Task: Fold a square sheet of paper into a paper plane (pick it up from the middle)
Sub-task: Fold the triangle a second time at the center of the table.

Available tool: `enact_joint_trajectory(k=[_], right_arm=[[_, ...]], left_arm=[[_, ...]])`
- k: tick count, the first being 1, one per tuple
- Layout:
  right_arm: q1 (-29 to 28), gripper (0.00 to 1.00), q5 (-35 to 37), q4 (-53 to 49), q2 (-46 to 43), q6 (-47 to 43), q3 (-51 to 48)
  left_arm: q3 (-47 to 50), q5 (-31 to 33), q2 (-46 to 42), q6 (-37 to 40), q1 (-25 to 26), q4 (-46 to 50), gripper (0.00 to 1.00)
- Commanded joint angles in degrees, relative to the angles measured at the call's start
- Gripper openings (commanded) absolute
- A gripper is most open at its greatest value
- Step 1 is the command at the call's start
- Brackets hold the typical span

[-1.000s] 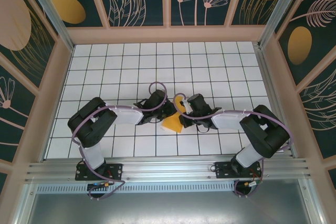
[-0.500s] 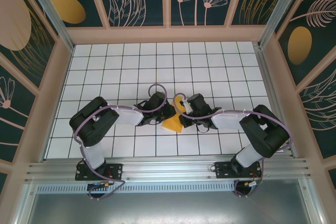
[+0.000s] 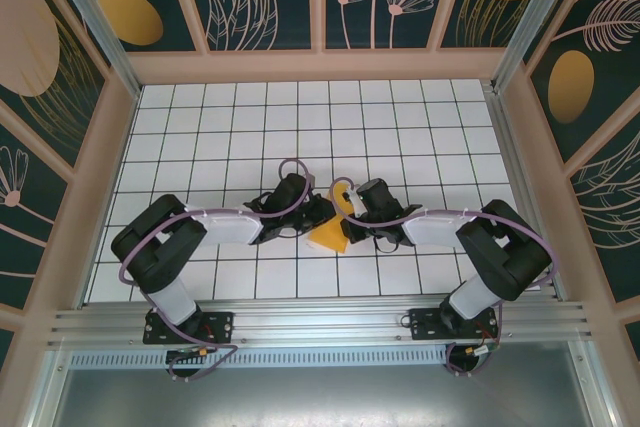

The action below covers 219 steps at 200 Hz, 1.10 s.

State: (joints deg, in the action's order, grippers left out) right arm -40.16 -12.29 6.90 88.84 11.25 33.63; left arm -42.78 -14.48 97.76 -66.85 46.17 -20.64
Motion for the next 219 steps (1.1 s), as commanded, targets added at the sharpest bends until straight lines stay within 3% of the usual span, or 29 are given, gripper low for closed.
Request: enact_joint_trajectory(k=[1, 79, 140, 161, 184, 219], right_arm=[[0.38, 0.12, 0.86, -3.04, 1.60, 0.58, -0.58], [0.35, 0.13, 0.61, -3.48, 1.45, 0.56, -0.33], [0.74, 0.34, 4.18, -12.06, -7.74, 4.56, 4.63], [0.79, 0.41, 2.04, -12.62, -12.32, 7.29, 3.79], [0.73, 0.39, -5.94, -10.45, -15.19, 10.67, 1.80], [-0.41, 0.18, -13.98, -4.55, -14.90, 15.81, -1.00]], left_arm=[[0.34, -0.89, 2.68, -1.86, 0.41, -1.37, 0.14], [1.69, 2.04, 7.55, -1.27, 0.48, -0.11, 0.13], [4.03, 3.05, 7.18, -1.02, 0.49, -0.04, 0.12], [4.01, 3.14, 7.10, -0.92, 0.44, -0.04, 0.12], [3.87, 3.06, 7.17, -0.92, 0.50, -0.19, 0.12], [3.67, 2.97, 7.54, -0.75, 0.48, -0.23, 0.12]])
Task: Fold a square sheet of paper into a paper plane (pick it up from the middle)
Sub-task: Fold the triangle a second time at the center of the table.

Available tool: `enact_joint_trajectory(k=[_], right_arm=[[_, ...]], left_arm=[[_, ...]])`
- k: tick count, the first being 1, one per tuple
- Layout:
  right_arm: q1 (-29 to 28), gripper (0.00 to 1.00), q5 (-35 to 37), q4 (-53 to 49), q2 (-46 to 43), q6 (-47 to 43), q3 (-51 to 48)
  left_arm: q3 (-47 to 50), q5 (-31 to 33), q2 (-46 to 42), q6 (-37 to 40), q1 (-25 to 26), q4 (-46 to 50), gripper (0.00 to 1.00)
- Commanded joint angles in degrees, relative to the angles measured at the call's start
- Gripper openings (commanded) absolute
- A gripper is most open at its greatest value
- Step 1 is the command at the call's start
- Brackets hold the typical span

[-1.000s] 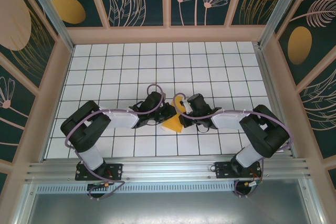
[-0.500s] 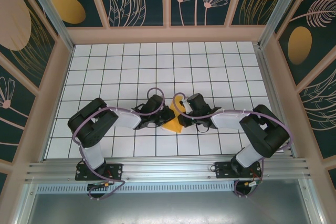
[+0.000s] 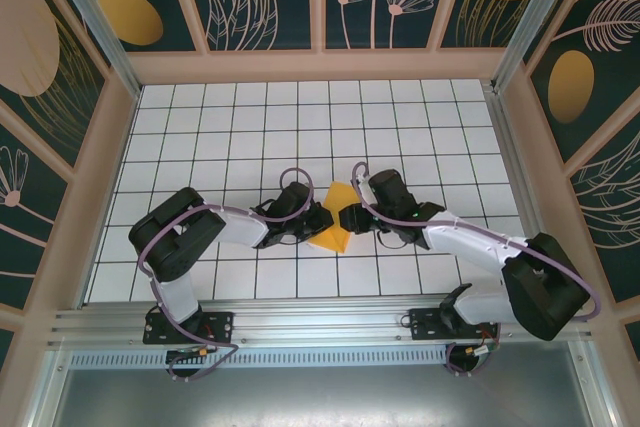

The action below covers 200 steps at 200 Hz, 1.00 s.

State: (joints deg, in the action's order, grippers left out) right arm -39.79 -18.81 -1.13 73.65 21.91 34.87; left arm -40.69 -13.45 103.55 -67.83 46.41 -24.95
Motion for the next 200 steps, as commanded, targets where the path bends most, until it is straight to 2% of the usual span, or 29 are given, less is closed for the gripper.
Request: enact_joint_trajectory(k=[1, 47, 122, 200], right_arm=[[-0.80, 0.18, -7.51, 3.53, 0.37, 5.24, -2.30], [-2.82, 0.09, -9.77, 3.20, 6.69, 5.62, -0.33], [-3.85, 0.10, -7.41, -0.79, 14.64, 3.94, 4.38], [-2.23, 0.10, -6.05, -2.63, 17.57, 3.14, 2.84]], left_arm=[[1.58, 1.94, 1.74, 0.20, 0.25, 4.10, 0.12], [1.51, 1.85, 1.98, 0.33, 0.21, 4.06, 0.12], [1.39, 1.85, 1.97, 0.68, 0.17, 4.38, 0.12], [1.39, 1.94, 2.50, 0.95, 0.22, 4.54, 0.12]])
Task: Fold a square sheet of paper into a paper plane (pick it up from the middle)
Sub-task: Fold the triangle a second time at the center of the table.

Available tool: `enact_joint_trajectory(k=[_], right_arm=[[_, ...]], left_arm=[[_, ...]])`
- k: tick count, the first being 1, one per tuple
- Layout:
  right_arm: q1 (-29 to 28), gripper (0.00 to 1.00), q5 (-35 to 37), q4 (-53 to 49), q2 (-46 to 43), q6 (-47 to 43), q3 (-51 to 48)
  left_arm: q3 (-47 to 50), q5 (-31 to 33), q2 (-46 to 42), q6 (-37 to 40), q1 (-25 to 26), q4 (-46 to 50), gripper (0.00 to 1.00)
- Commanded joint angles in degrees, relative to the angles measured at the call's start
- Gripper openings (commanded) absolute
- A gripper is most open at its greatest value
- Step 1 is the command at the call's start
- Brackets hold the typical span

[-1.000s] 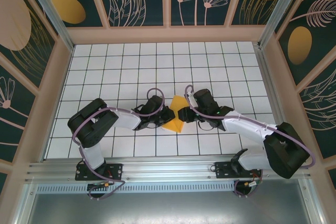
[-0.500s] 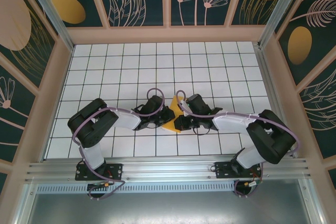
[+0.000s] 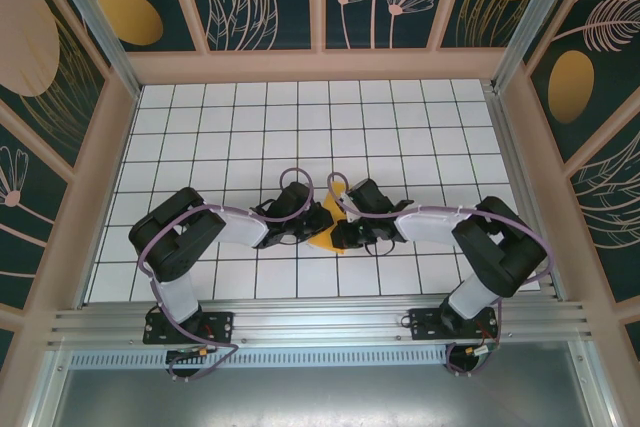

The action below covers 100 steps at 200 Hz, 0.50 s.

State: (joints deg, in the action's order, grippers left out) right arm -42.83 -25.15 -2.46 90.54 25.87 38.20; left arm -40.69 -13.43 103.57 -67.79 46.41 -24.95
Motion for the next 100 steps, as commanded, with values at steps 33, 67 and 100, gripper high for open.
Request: enact_joint_trajectory(k=[33, 67, 100], right_arm=[[1.76, 0.11, -0.62, -0.33, 1.87, -0.99, -2.08], [2.49, 0.11, -0.92, 0.34, 3.79, -1.43, -2.95], [2.49, 0.12, -2.64, 0.01, 2.04, -1.43, -2.32]], left_arm=[[1.59, 2.00, 2.72, 0.91, 0.26, 4.56, 0.12], [1.45, 1.93, 2.78, 1.10, 0.22, 4.73, 0.11], [1.65, 1.92, 2.53, 1.23, 0.18, 4.78, 0.11]])
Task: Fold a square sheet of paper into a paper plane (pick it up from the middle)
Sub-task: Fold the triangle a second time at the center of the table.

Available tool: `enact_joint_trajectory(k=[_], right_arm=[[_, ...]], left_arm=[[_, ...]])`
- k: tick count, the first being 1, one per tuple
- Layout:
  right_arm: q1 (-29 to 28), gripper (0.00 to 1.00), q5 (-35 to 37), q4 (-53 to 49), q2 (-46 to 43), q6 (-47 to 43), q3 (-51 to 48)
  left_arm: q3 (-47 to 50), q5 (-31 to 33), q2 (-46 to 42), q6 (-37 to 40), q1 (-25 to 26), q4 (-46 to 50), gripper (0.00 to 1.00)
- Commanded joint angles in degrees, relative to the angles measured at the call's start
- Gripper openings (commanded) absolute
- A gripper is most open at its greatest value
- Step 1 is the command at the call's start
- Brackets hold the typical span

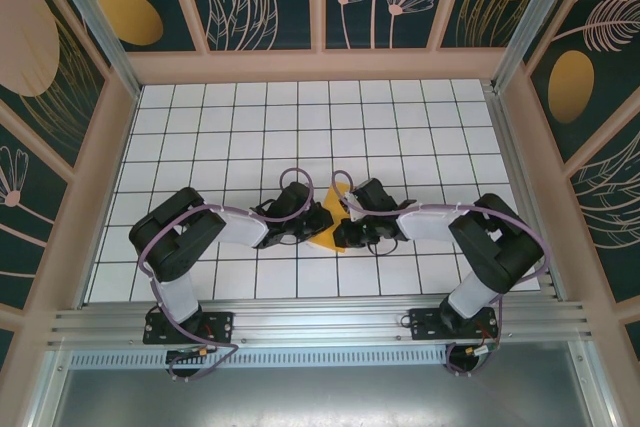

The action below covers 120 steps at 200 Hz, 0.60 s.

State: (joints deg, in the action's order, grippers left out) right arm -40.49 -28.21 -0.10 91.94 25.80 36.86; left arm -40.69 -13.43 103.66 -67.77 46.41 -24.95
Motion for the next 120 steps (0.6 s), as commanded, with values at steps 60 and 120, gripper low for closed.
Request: enact_joint_trajectory(k=[60, 120], right_arm=[[0.15, 0.13, -2.62, -3.43, -6.52, -0.43, -1.03], [0.19, 0.13, -4.39, 0.08, -2.21, 1.20, -3.94]], left_arm=[[1.58, 1.74, 2.43, 1.32, 0.22, 4.79, 0.11], [1.15, 1.74, 2.69, 1.50, 0.26, 5.12, 0.11]])
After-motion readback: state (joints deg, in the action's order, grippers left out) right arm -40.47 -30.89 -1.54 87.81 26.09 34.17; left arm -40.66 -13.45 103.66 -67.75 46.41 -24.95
